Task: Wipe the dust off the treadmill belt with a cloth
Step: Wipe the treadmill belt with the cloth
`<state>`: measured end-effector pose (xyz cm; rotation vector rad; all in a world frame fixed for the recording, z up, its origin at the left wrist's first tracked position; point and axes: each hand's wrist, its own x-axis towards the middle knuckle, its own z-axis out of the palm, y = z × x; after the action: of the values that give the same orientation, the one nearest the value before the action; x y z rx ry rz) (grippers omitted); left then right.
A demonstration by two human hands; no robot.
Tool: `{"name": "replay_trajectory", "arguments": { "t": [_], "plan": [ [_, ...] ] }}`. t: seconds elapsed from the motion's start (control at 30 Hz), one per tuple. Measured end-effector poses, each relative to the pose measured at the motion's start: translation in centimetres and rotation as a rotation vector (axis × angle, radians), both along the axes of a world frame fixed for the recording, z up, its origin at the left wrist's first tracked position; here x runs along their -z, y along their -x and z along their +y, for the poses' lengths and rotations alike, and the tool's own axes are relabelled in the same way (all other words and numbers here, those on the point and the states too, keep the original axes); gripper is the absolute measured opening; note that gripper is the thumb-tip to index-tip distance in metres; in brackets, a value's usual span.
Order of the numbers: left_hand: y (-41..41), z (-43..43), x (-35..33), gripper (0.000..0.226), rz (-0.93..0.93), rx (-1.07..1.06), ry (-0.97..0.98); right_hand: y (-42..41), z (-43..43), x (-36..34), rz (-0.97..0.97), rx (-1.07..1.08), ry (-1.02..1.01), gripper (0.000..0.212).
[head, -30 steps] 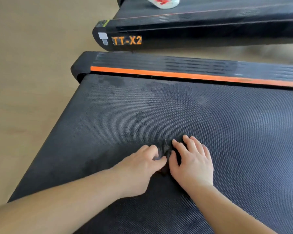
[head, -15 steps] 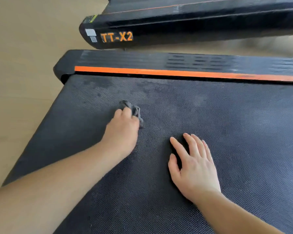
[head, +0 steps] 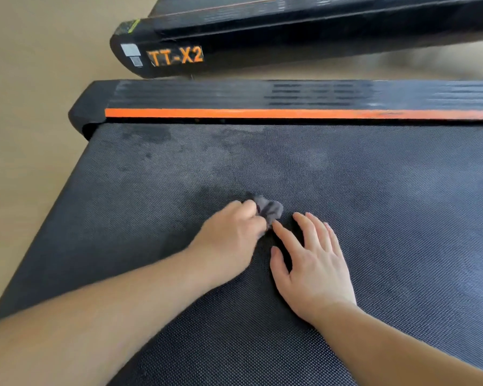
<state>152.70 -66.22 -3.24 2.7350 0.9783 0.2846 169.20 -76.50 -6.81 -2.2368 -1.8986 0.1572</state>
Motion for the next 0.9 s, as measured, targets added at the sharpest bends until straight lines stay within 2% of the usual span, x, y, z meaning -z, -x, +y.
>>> {"name": "replay_trajectory", "arguments": {
  "t": [0.07,0.17,0.2,0.23,0.27,0.33,0.4,0.43,0.47,0.57,0.6,0.63,0.7,0.77,0.8,0.83,0.9],
  "plan": [
    [2.3,3.6,-0.3,0.025,0.074,0.041,-0.069,0.1,0.0,0.0,0.007,0.000,-0.005,0.052],
    [5.6,8.2,-0.5,0.017,0.093,-0.399,-0.120,0.1,-0.1,-0.1,0.016,0.000,-0.006,0.052],
    [5.4,7.8,-0.4,0.012,0.073,-0.491,-0.144,0.1,-0.1,-0.1,0.016,0.002,-0.006,0.052],
    [4.6,6.2,-0.5,0.009,0.036,-0.493,-0.145,0.1,-0.1,-0.1,0.018,0.001,-0.005,0.052],
    [3.8,4.0,-0.4,0.007,-0.011,-0.415,-0.104,0.1,-0.1,-0.1,0.021,0.001,-0.005,0.052],
    [3.2,-0.4,-0.5,0.010,-0.059,-0.126,0.011,0.1,0.0,-0.2,0.017,0.002,0.004,0.053],
    [4.8,-0.9,-0.4,0.016,0.046,0.111,0.009,0.0,0.0,-0.2,0.015,0.003,0.003,0.053],
    [6.0,0.3,-0.3,0.019,0.113,0.145,-0.043,0.1,0.0,-0.2,0.019,0.003,-0.004,0.053],
    [7.0,2.0,-0.1,0.021,0.141,0.070,-0.090,0.0,-0.1,-0.2,0.021,0.003,-0.009,0.052],
    [7.7,4.0,0.1,0.014,0.044,-0.430,-0.149,0.1,-0.1,-0.1,0.026,0.004,-0.023,0.052],
    [6.4,2.6,0.1,0.014,0.022,-0.489,-0.143,0.1,0.0,-0.1,0.031,0.005,-0.026,0.051],
    [4.8,0.7,0.0,0.015,0.004,-0.449,-0.100,0.1,0.0,-0.1,0.034,0.003,-0.026,0.051],
    [2.7,-2.4,-0.2,0.018,-0.015,-0.176,0.002,0.0,0.0,0.0,0.032,-0.001,-0.026,0.051],
    [2.9,-1.0,-0.1,0.023,0.016,0.065,0.002,0.0,-0.1,0.0,0.026,-0.003,-0.033,0.051],
    [3.4,0.9,-0.1,0.022,0.052,0.082,-0.034,0.1,-0.1,0.0,0.027,0.001,-0.040,0.050],
    [3.8,2.7,0.0,0.020,0.081,-0.007,-0.067,0.1,0.1,0.0,0.030,0.007,-0.048,0.049],
    [4.1,5.0,0.0,0.015,0.042,-0.371,-0.087,-0.2,0.5,-0.4,0.034,0.017,-0.076,0.046]
  ]
}}
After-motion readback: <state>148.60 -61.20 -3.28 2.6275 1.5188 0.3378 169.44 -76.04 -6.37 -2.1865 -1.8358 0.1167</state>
